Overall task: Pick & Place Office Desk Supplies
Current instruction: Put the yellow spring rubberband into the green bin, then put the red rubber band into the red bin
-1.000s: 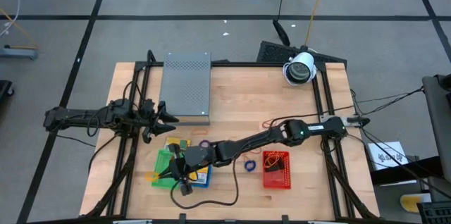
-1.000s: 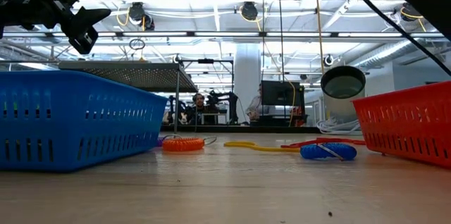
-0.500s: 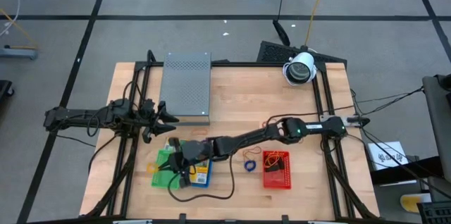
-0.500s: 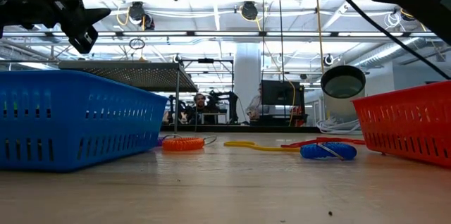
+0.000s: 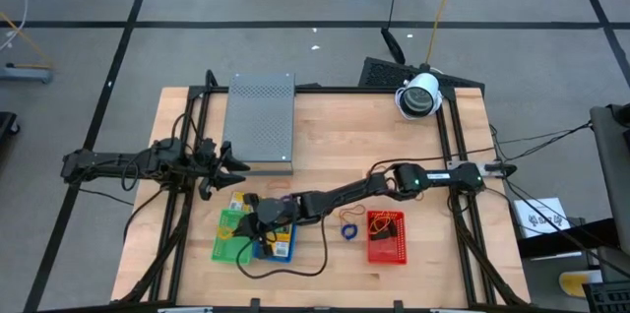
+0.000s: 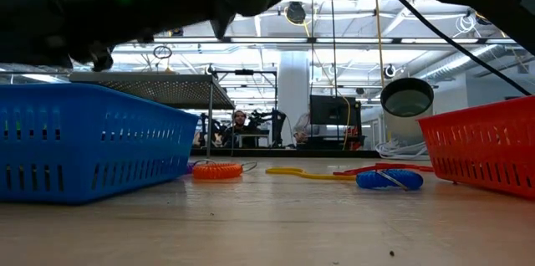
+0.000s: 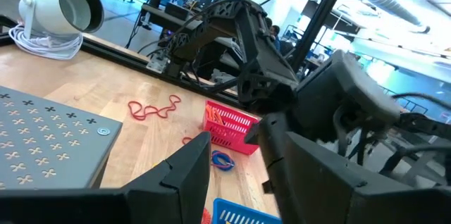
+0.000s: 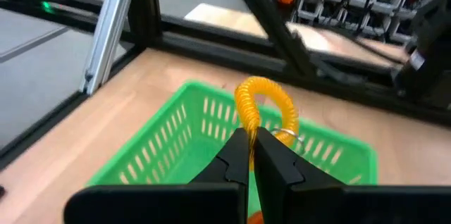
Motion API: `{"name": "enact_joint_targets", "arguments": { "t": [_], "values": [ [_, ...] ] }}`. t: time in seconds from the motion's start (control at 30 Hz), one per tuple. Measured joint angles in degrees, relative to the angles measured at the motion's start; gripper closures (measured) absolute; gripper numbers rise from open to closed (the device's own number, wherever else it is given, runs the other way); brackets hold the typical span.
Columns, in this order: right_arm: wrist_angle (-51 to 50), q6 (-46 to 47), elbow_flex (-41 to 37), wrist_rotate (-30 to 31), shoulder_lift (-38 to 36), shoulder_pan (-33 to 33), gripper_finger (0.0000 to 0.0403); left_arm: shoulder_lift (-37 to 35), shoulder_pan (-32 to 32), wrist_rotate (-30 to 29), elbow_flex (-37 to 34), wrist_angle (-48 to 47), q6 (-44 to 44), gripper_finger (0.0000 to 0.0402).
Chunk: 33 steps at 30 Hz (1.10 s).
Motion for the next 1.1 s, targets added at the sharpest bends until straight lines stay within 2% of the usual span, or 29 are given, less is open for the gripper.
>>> {"name": "enact_joint_targets", "arguments": {
  "t": [0.37,0.83,1.1],
  "values": [
    [3.2,0.1,-4.0,-0.2,0.1,-0.2,0.0401,0.0,0.0,0.0,0.0,0.0,0.0,0.0215],
    [2.1,2.1,-4.0,1.1,0.1,-0.2,0.0329,0.0,0.0,0.0,0.0,0.0,0.1,0.0215],
    [0.2,2.1,-4.0,1.1,-0.2,-0.1,0.0312,0.0,0.0,0.0,0.0,0.0,0.0,0.0215]
  ]
}}
